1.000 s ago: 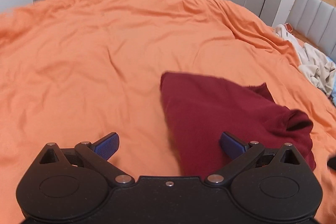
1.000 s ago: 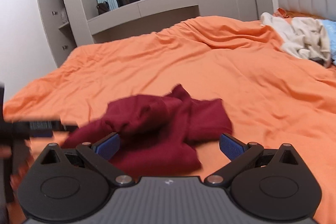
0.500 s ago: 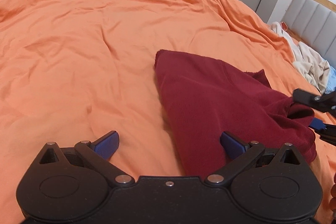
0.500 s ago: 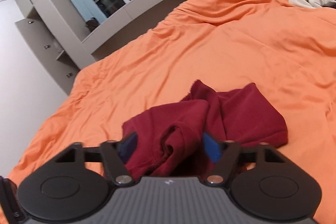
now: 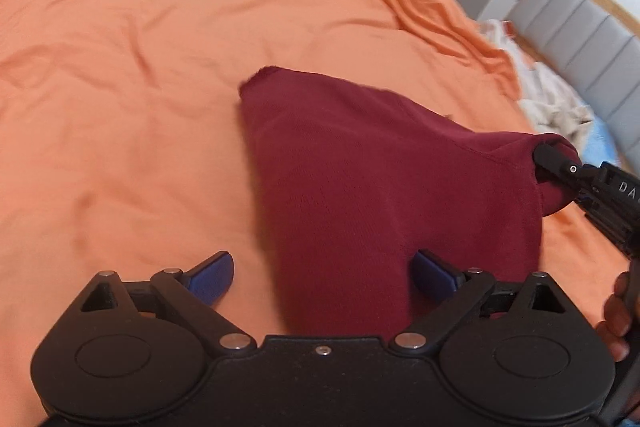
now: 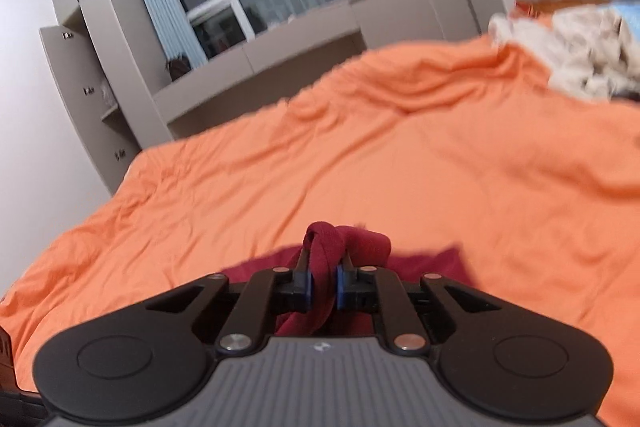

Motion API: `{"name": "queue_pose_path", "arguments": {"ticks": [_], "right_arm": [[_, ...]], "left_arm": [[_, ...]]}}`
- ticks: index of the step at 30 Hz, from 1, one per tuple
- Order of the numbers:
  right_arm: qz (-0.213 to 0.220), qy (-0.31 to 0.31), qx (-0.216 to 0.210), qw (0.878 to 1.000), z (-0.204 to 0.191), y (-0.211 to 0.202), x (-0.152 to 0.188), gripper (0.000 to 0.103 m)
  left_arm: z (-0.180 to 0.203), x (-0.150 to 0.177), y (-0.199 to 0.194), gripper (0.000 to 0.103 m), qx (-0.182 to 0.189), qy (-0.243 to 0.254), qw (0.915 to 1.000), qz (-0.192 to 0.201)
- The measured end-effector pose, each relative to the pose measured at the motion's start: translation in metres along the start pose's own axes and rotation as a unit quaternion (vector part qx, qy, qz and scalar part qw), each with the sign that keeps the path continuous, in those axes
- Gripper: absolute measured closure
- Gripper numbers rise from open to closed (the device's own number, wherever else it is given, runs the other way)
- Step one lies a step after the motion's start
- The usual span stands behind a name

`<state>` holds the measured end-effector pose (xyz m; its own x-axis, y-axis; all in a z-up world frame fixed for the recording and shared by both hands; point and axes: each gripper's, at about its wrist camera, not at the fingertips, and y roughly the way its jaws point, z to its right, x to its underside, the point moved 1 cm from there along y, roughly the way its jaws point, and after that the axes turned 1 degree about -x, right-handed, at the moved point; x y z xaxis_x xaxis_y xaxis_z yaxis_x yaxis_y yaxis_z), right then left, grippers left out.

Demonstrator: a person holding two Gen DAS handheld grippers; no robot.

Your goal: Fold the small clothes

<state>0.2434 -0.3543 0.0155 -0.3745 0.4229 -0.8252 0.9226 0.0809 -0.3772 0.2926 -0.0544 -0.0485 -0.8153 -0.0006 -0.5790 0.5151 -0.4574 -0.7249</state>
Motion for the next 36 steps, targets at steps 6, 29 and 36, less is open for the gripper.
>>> {"name": "queue_pose_path", "arguments": {"ticks": [6, 29, 36], "right_arm": [[-0.013, 0.036, 0.029, 0.999, 0.045, -0.009, -0.003, 0.090], [-0.074, -0.192, 0.036, 0.978, -0.017, -0.064, 0.067, 0.007], [-0.073, -0.305, 0.040, 0.949, -0.061, -0.039, 0.098, 0.026]], "left_arm": [[0.029, 0.006, 0.020, 0.006, 0.016, 0.007, 0.9996, -0.023], [-0.005, 0.004, -0.032, 0.001, -0.053, -0.067, 0.9961, 0.021], [-0.002, 0.008, -0.035, 0.001, -0.053, -0.073, 0.9958, 0.017]]}}
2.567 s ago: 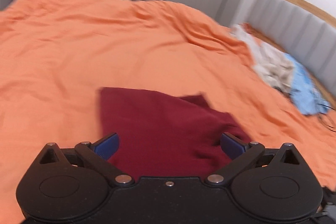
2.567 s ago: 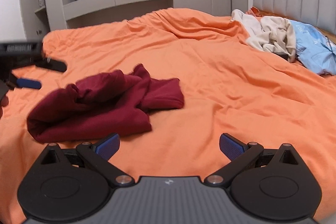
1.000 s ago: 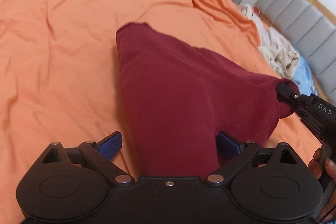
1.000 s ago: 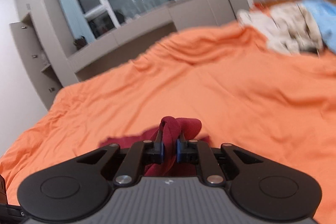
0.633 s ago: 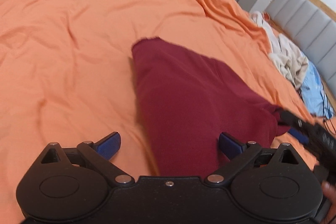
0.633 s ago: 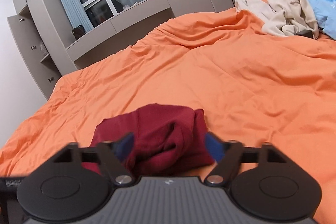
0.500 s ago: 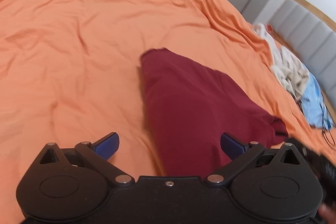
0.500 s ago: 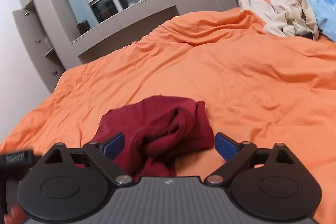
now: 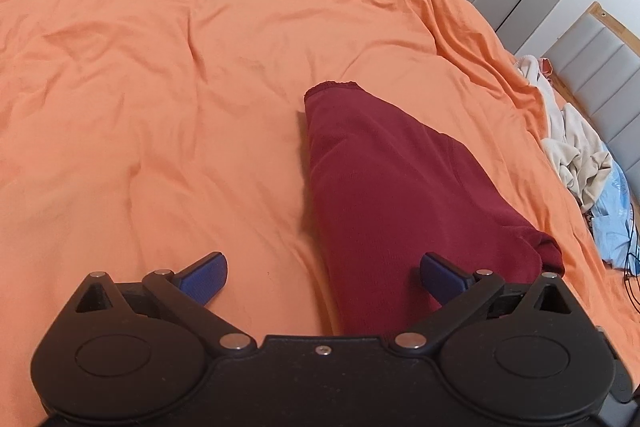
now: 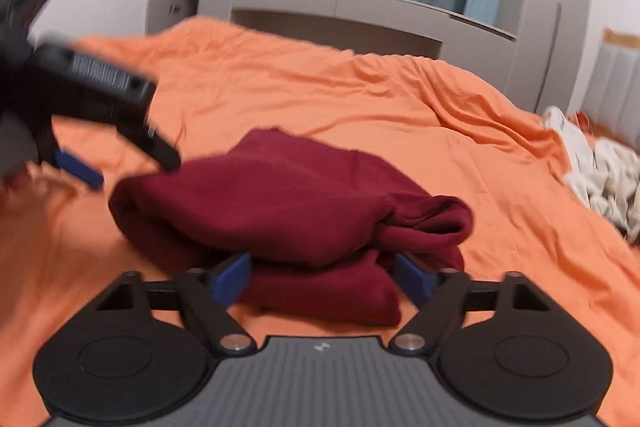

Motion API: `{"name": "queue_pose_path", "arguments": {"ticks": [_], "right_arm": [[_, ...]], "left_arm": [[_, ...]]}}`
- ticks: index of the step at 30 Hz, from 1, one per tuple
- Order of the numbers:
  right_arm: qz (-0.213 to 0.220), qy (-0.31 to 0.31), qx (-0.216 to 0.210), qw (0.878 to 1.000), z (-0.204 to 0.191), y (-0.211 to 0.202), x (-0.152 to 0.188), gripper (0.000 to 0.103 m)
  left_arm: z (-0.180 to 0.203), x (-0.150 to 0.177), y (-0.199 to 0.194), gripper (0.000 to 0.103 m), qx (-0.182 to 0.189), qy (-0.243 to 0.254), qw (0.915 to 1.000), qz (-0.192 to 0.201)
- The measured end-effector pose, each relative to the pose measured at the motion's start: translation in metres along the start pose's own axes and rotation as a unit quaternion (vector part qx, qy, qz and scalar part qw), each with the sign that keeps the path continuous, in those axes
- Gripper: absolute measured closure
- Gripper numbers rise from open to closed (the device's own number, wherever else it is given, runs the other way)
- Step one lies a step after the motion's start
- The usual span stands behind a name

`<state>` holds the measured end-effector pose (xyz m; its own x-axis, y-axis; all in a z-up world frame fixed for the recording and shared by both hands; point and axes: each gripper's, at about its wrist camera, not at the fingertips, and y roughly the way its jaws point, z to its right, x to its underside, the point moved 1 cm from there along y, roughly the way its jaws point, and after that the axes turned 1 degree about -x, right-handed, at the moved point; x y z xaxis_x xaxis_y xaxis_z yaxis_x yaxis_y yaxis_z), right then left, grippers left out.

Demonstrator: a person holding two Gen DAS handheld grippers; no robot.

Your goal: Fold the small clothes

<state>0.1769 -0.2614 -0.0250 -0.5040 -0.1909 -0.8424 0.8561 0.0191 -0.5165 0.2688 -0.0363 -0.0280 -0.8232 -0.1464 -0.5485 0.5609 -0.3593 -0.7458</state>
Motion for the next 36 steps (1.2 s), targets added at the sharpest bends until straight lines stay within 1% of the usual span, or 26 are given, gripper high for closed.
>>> {"name": "queue_pose_path", "arguments": {"ticks": [3, 6, 7, 8, 9, 10, 11, 14, 15, 16, 17, 19, 21, 22, 24, 27, 28, 29, 32, 34, 36], "right_arm": [[0.003, -0.005, 0.009, 1.000, -0.006, 0.010, 0.001, 0.028], [0.012, 0.007, 0.001, 1.000, -0.004, 0.014, -0.003, 0.029], [0.014, 0.015, -0.004, 1.000, -0.003, 0.016, -0.004, 0.032], [0.013, 0.027, -0.011, 0.999, 0.000, 0.018, -0.005, 0.039], [0.013, 0.042, -0.019, 0.999, 0.003, 0.020, -0.005, 0.043], [0.014, 0.052, -0.022, 0.998, 0.008, 0.020, -0.005, 0.055], [0.016, 0.059, -0.024, 0.998, 0.012, 0.019, -0.005, 0.069], [0.021, 0.059, -0.024, 0.998, 0.016, 0.017, -0.005, 0.084], [0.021, 0.047, -0.021, 0.998, 0.015, 0.016, -0.005, 0.086], [0.024, 0.031, -0.011, 0.999, 0.012, 0.015, -0.006, 0.089], [0.032, 0.004, 0.011, 0.999, 0.008, 0.011, -0.007, 0.091], [0.053, -0.045, 0.054, 0.996, 0.001, 0.001, -0.008, 0.091], [0.069, -0.062, 0.067, 0.993, 0.000, -0.008, -0.008, 0.091], [0.063, -0.064, 0.060, 0.994, 0.001, -0.008, -0.007, 0.091], [0.037, -0.066, 0.041, 0.996, 0.001, -0.006, -0.001, 0.090], [0.019, -0.062, 0.039, 0.997, -0.002, -0.004, 0.009, 0.087], [0.017, -0.057, 0.037, 0.998, 0.000, -0.004, 0.011, 0.085], [0.014, -0.049, 0.032, 0.998, 0.001, -0.003, 0.011, 0.077], [0.006, -0.021, 0.004, 1.000, 0.005, 0.002, 0.011, 0.061], [0.006, 0.002, -0.018, 1.000, 0.009, 0.005, 0.012, 0.058], [0.001, 0.014, -0.019, 1.000, 0.014, 0.013, 0.010, 0.059]], "left_arm": [[0.002, 0.001, 0.000, 0.001, 0.001, 0.004, 1.0000, 0.000], [0.003, 0.002, 0.000, 0.001, -0.001, 0.008, 1.0000, 0.000], [0.003, 0.002, 0.000, 0.001, 0.000, 0.008, 1.0000, -0.001], [0.003, 0.003, 0.000, 0.001, 0.000, 0.008, 1.0000, -0.001], [0.003, 0.003, 0.000, 0.001, 0.001, 0.008, 1.0000, -0.002], [0.003, 0.003, 0.000, 0.001, 0.001, 0.008, 1.0000, -0.003], [0.004, 0.002, 0.001, 0.001, 0.001, 0.009, 1.0000, -0.003], [0.005, 0.001, 0.000, 0.001, 0.002, 0.010, 0.9999, -0.002], [0.006, 0.001, -0.001, 0.001, 0.002, 0.011, 0.9999, -0.002], [0.006, 0.001, -0.002, 0.001, 0.002, 0.011, 0.9999, -0.002], [0.006, 0.002, -0.002, 0.001, 0.002, 0.012, 0.9999, -0.002], [0.005, 0.002, -0.003, 0.001, 0.002, 0.014, 0.9999, -0.001], [0.003, 0.003, -0.003, 0.001, 0.002, 0.017, 0.9999, 0.000], [0.002, 0.003, -0.002, 0.001, 0.001, 0.016, 0.9999, -0.001], [0.002, 0.004, 0.002, 0.001, -0.005, 0.015, 0.9998, -0.009], [0.002, 0.008, 0.009, 0.001, -0.010, 0.020, 0.9996, -0.020], [0.001, 0.009, 0.010, 0.001, -0.012, 0.020, 0.9995, -0.022], [0.000, 0.010, 0.011, 0.001, -0.014, 0.020, 0.9994, -0.022], [-0.001, 0.010, 0.011, 0.001, -0.012, 0.015, 0.9996, -0.020], [-0.001, 0.010, 0.011, 0.001, -0.011, 0.012, 0.9997, -0.020], [-0.001, 0.010, 0.010, 0.001, -0.010, 0.009, 0.9997, -0.021]]}}
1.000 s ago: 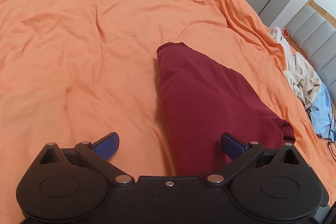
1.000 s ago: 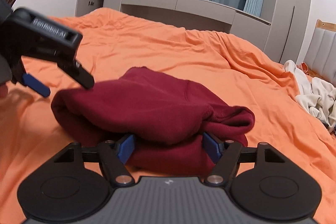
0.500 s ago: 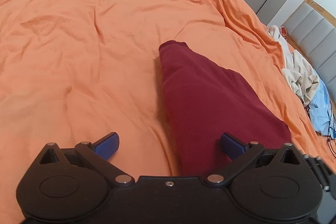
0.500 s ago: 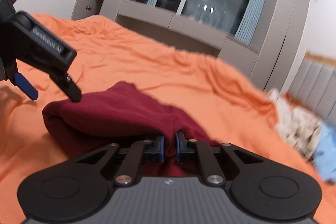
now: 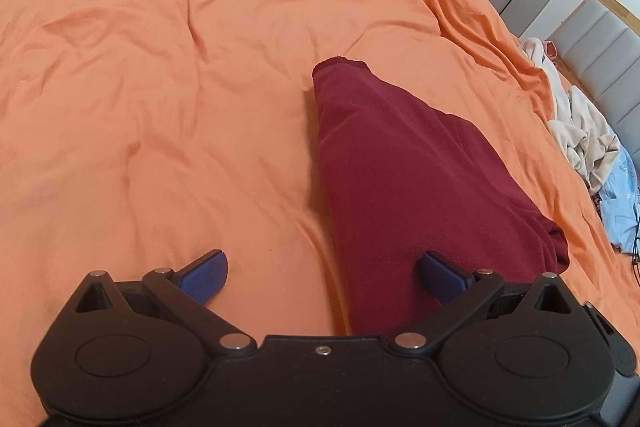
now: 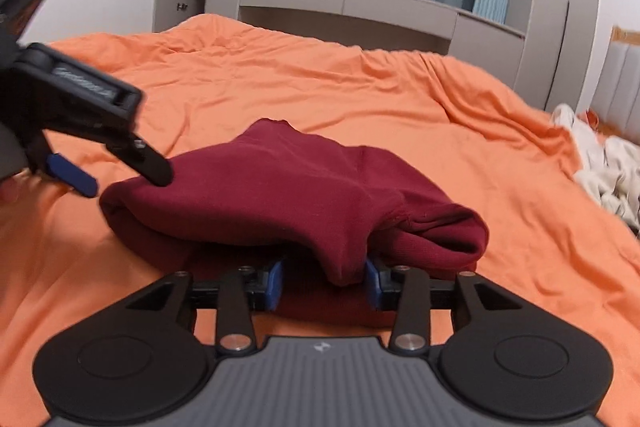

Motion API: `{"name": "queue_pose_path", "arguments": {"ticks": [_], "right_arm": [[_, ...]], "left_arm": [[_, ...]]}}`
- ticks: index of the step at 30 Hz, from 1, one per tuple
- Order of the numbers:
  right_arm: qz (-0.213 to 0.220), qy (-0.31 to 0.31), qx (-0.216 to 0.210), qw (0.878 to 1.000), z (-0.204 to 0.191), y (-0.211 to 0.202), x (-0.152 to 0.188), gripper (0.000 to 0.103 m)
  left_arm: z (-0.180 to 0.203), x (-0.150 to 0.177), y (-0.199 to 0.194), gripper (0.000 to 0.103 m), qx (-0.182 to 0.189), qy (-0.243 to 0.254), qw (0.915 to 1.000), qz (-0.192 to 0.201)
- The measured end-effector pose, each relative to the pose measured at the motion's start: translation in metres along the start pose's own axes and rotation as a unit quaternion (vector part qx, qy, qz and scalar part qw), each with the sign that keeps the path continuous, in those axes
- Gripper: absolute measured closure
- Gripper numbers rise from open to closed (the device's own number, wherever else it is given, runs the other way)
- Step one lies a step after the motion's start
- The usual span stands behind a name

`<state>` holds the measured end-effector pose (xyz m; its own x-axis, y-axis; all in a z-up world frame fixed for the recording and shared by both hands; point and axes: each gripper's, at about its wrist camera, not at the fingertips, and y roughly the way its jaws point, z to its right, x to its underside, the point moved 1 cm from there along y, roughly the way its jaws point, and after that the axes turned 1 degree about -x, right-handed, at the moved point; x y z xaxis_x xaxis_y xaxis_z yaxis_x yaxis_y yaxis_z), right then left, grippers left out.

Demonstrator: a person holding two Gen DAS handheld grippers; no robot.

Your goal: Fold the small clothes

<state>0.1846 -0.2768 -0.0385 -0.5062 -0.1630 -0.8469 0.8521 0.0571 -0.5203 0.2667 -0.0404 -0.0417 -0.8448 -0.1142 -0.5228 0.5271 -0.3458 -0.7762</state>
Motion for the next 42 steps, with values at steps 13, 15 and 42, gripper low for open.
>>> {"name": "queue_pose_path", "arguments": {"ticks": [13, 15, 42], "right_arm": [[-0.017, -0.059, 0.062, 0.996, 0.000, -0.007, 0.010, 0.088], [-0.015, -0.033, 0.053, 0.998, 0.007, -0.014, 0.011, 0.080], [0.029, 0.254, -0.005, 0.967, 0.144, 0.019, -0.027, 0.020]], "left_arm": [[0.005, 0.006, 0.005, 0.001, -0.023, 0.044, 0.9987, -0.008], [0.007, 0.007, 0.006, 0.000, -0.027, 0.056, 0.9980, -0.007], [0.025, -0.030, 0.023, 0.000, -0.016, 0.074, 0.9970, 0.014]]}}
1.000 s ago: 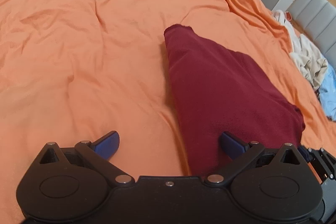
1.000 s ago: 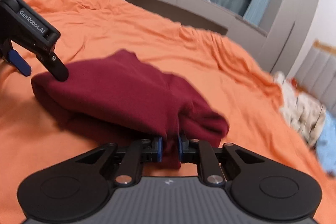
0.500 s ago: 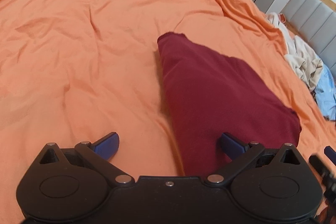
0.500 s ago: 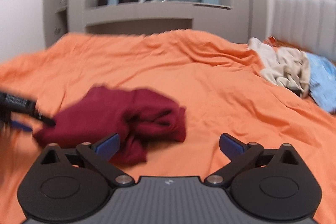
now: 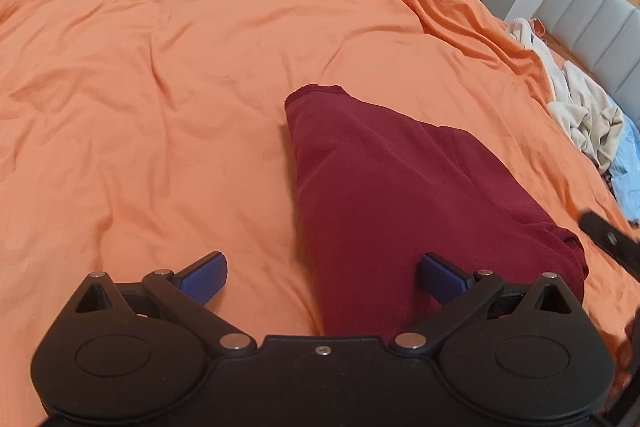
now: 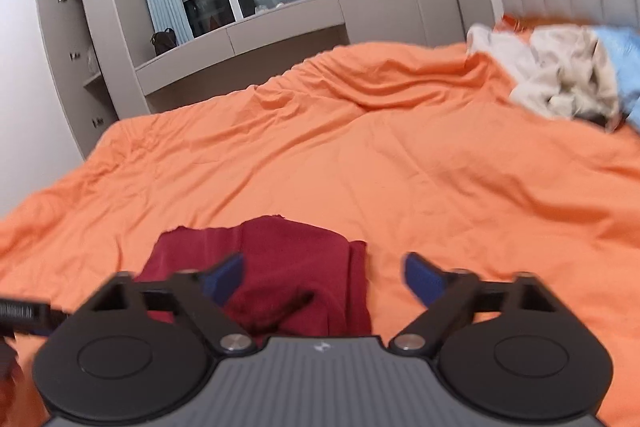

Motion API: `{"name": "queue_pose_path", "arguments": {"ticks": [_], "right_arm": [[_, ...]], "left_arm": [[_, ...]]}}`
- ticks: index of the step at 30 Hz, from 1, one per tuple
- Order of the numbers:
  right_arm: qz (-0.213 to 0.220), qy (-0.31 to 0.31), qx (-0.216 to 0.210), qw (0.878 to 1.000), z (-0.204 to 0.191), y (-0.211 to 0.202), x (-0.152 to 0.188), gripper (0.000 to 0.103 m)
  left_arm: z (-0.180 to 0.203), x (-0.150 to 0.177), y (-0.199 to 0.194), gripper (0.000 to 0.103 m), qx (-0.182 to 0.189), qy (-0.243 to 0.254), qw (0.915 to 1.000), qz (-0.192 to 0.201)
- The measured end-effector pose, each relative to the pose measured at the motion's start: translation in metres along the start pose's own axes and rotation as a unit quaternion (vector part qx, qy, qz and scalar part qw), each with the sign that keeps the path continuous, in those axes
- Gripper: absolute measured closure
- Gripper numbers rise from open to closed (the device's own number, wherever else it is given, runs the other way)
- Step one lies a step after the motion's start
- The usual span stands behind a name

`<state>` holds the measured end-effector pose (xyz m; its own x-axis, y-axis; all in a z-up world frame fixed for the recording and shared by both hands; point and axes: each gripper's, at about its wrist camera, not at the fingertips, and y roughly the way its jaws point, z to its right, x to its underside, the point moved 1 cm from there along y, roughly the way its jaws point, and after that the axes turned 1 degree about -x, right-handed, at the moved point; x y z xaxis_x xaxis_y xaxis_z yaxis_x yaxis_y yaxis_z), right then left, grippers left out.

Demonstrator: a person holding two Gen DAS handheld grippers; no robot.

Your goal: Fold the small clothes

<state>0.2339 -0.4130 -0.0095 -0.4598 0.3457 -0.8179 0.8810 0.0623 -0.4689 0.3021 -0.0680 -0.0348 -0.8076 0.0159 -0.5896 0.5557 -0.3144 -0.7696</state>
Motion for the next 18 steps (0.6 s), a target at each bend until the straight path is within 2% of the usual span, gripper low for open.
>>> {"name": "queue_pose_path", "arguments": {"ticks": [3, 4, 5, 6, 8, 9, 10, 13, 16, 18], "right_arm": [[-0.026, 0.022, -0.006, 0.999, 0.010, 0.025, -0.002, 0.028], [-0.032, 0.027, -0.006, 0.999, 0.011, 0.031, 0.000, 0.033], [-0.039, 0.027, -0.006, 0.999, 0.013, 0.036, 0.001, 0.044], [-0.045, 0.026, -0.004, 0.999, 0.013, 0.040, 0.004, 0.050], [-0.053, 0.030, -0.006, 0.998, 0.012, 0.046, 0.010, 0.075], [-0.054, 0.033, -0.012, 0.998, 0.013, 0.046, 0.012, 0.084], [-0.053, 0.032, -0.015, 0.998, 0.012, 0.046, 0.014, 0.088], [-0.040, 0.017, -0.005, 0.999, 0.007, 0.040, 0.015, 0.095], [-0.016, 0.021, 0.016, 1.000, 0.007, 0.028, 0.015, 0.096], [-0.009, 0.027, 0.030, 0.999, 0.011, 0.022, 0.016, 0.096]], "left_arm": [[0.002, -0.005, 0.003, 0.000, 0.003, 0.007, 1.0000, 0.000], [0.002, -0.007, 0.004, 0.000, 0.004, 0.009, 0.9999, 0.002], [0.002, -0.008, 0.004, 0.000, 0.005, 0.012, 0.9999, 0.003], [0.002, -0.009, 0.005, 0.000, 0.006, 0.014, 0.9999, 0.005], [0.002, -0.010, 0.006, 0.000, 0.011, 0.018, 0.9997, 0.010], [0.002, -0.011, 0.007, 0.000, 0.014, 0.020, 0.9996, 0.011], [0.002, -0.010, 0.008, 0.000, 0.015, 0.022, 0.9996, 0.012], [0.002, -0.011, 0.008, 0.000, 0.020, 0.022, 0.9994, 0.015], [0.001, -0.012, 0.009, 0.000, 0.026, 0.020, 0.9994, 0.013], [0.002, -0.015, 0.010, 0.000, 0.026, 0.037, 0.9989, 0.014]]}}
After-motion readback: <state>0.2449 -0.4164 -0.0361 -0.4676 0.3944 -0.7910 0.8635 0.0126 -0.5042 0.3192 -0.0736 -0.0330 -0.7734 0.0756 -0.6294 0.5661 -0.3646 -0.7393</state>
